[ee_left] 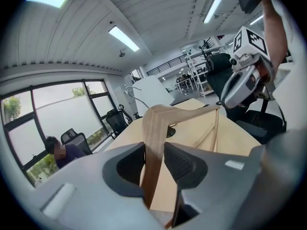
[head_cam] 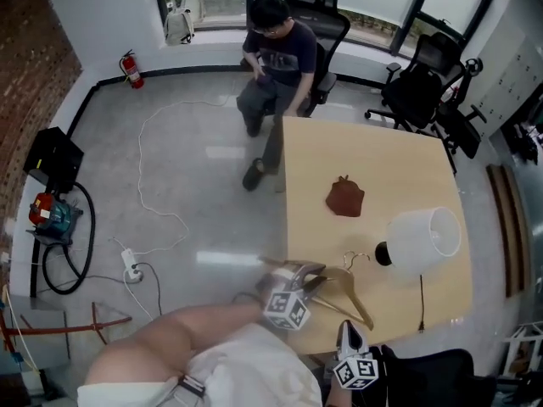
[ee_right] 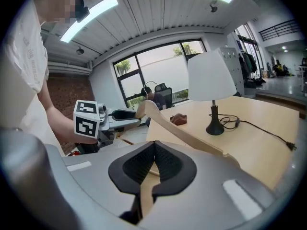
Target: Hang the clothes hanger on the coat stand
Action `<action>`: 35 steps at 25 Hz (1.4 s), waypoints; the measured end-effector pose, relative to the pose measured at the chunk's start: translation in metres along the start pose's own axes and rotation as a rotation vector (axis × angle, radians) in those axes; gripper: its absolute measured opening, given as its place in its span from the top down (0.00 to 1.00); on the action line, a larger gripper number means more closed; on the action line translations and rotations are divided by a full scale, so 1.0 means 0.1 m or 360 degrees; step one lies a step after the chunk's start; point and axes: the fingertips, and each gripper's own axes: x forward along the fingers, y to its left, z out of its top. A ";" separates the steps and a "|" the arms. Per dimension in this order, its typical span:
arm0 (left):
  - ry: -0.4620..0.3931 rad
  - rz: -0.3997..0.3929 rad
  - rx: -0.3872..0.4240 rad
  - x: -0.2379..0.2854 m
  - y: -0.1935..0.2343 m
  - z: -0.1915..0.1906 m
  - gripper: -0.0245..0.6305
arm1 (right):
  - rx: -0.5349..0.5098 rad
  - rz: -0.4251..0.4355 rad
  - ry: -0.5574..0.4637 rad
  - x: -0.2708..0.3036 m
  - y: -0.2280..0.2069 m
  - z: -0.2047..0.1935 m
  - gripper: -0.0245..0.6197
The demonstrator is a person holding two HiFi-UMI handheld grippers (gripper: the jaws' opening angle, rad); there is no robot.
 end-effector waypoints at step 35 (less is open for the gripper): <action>0.0569 0.0993 -0.0394 -3.21 -0.41 -0.81 0.77 | -0.0491 0.1037 0.0056 -0.34 1.99 -0.50 0.94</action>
